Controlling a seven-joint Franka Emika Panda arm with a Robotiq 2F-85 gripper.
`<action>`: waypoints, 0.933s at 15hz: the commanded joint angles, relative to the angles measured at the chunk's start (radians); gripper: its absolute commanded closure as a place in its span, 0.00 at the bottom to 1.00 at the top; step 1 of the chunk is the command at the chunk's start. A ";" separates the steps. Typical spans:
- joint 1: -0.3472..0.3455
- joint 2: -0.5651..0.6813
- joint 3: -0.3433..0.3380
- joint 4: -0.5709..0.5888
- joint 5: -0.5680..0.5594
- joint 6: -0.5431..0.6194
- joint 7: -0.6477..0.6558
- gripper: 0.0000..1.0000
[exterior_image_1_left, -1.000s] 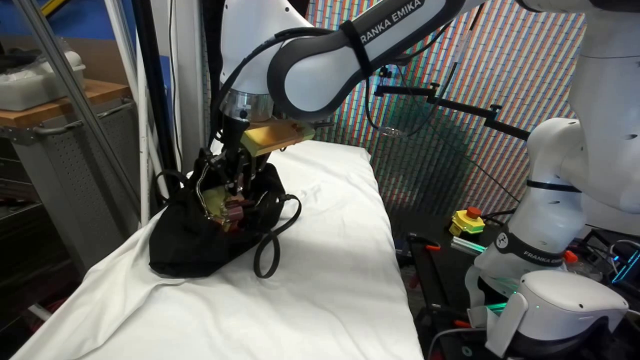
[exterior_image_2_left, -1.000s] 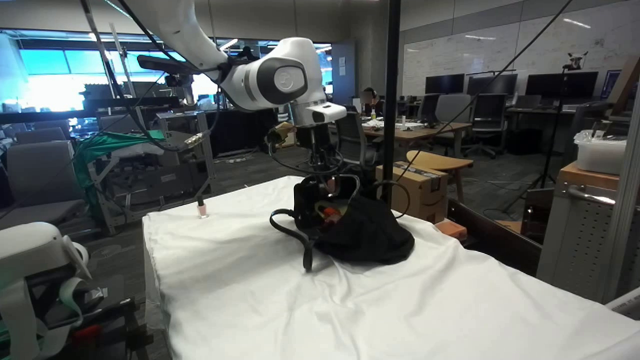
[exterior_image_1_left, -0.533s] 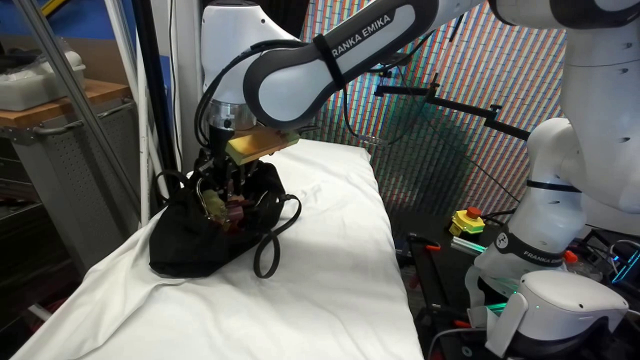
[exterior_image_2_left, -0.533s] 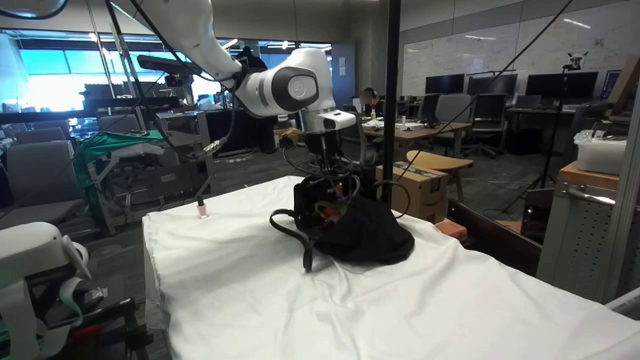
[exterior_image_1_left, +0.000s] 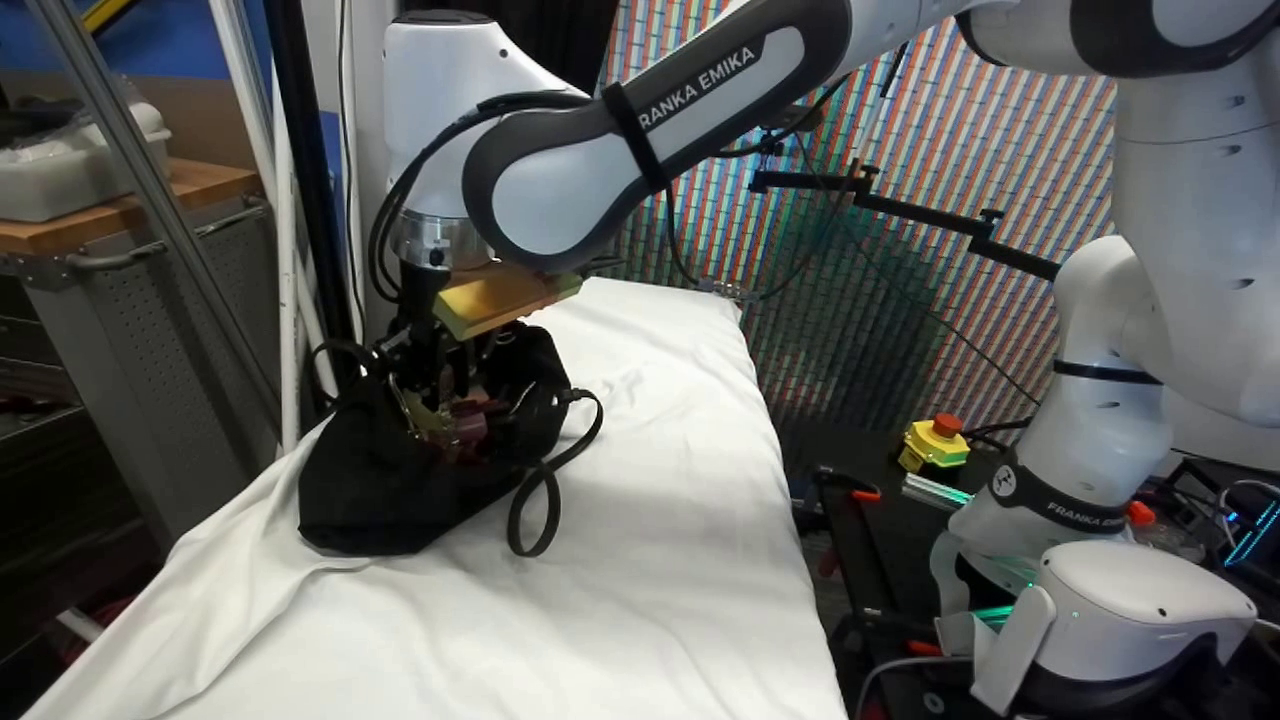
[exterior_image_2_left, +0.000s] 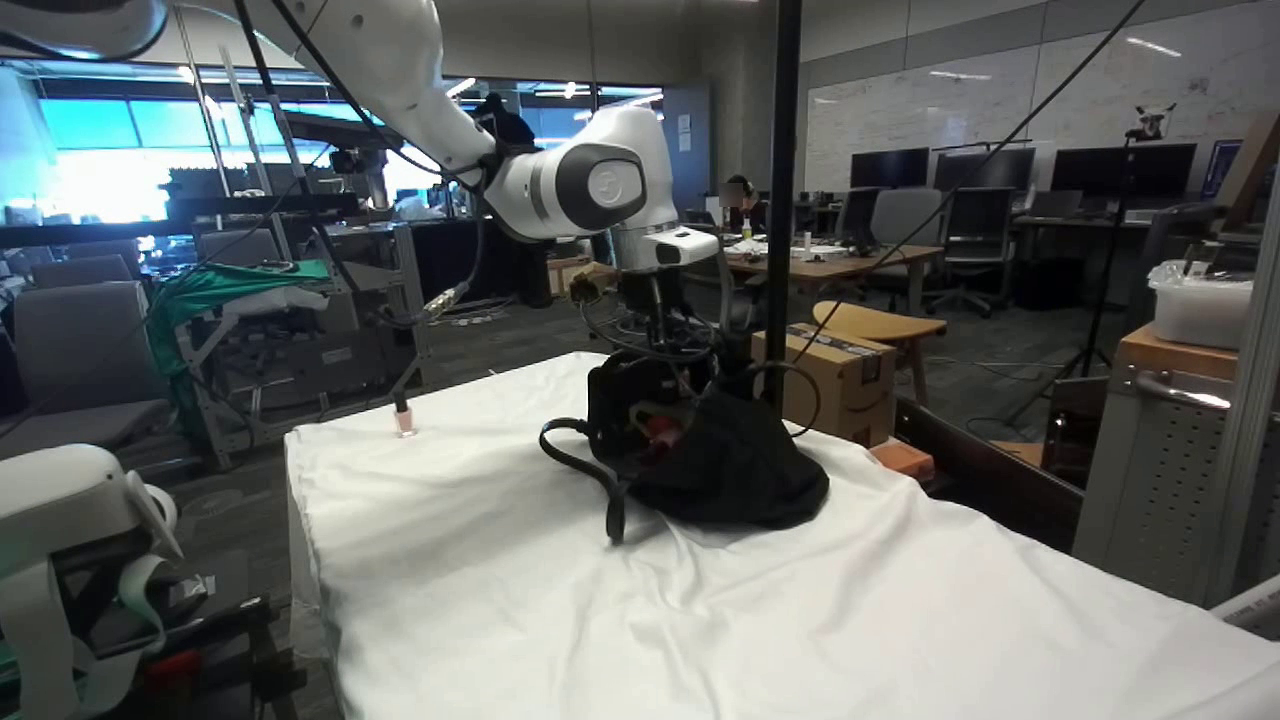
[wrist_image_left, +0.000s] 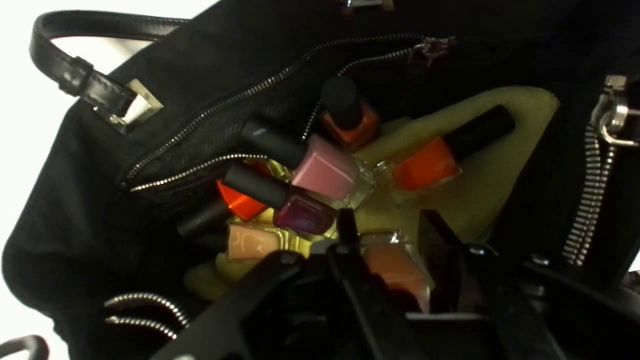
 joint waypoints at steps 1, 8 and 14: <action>0.011 0.025 -0.008 0.053 0.018 -0.020 -0.023 0.23; 0.019 -0.012 -0.011 0.003 0.010 -0.014 -0.021 0.00; 0.032 -0.104 -0.017 -0.145 -0.009 0.021 -0.004 0.00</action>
